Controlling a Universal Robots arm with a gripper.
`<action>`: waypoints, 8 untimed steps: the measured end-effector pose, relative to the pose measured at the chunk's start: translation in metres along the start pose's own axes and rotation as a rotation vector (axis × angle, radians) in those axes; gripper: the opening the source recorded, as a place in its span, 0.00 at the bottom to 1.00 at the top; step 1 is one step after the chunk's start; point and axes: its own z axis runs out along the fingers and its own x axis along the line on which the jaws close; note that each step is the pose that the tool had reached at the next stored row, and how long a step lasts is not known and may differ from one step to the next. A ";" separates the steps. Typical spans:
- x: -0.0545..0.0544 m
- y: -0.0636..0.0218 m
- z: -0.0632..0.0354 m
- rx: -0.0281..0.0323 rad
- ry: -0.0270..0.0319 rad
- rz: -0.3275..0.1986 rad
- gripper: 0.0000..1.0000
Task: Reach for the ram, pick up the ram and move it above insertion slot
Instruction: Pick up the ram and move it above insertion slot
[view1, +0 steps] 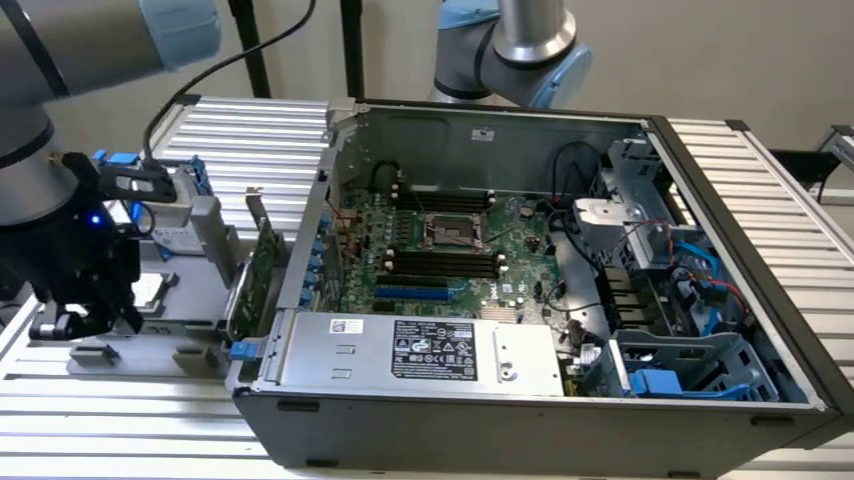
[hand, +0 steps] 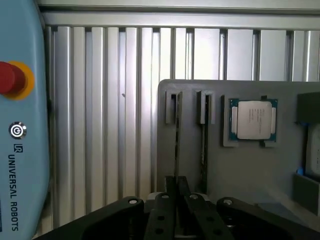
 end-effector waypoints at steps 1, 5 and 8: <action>0.000 -0.0007 -0.0050 -0.0002 0.0001 0.000 0.14; 0.000 -0.0059 -0.0231 -0.0003 0.0000 -0.001 0.14; -0.001 -0.0110 -0.0369 -0.0003 0.0001 -0.003 0.14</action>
